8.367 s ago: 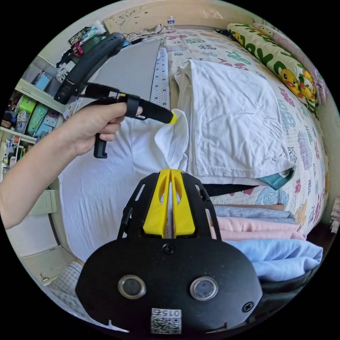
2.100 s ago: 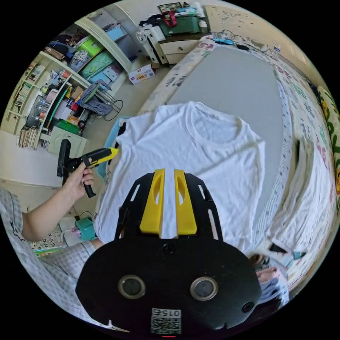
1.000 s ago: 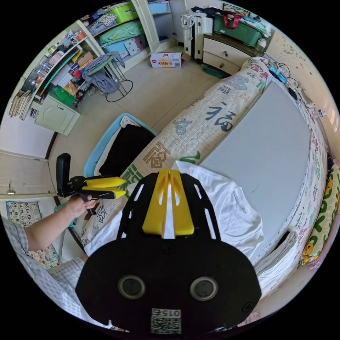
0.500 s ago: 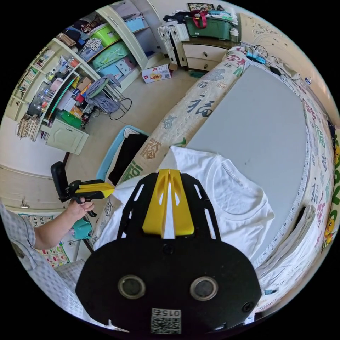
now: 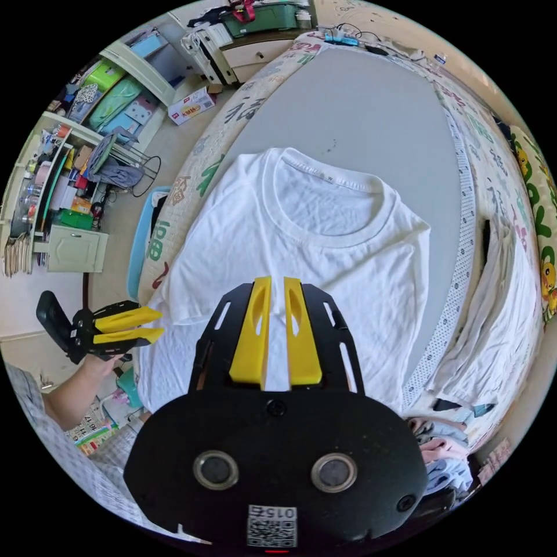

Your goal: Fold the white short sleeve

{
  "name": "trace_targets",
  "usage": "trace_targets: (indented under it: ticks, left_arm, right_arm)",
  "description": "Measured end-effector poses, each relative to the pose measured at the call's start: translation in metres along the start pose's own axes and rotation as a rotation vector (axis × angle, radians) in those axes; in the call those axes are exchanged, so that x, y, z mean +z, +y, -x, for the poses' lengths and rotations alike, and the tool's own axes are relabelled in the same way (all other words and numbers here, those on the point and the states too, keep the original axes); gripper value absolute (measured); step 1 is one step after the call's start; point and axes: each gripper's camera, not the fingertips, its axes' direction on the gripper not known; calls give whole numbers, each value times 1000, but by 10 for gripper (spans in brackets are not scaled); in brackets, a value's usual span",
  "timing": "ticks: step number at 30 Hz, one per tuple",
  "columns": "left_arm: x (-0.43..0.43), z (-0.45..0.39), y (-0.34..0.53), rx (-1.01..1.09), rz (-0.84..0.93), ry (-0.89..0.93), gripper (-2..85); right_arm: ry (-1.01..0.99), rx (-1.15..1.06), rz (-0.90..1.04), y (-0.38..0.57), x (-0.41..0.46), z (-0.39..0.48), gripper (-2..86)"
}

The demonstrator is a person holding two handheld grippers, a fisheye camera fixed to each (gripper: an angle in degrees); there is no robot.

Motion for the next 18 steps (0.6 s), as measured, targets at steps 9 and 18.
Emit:
trace_targets:
  ticks: [9, 18]
  left_arm:
    - [38, -11, -4, -46, 86, -29, 72]
    - [57, -34, -14, -11, 143, -81, 67]
  right_arm:
    - [34, -3, 66, 15, 97, 4, -7]
    - [16, 98, 30, 38, 155, -30, 1]
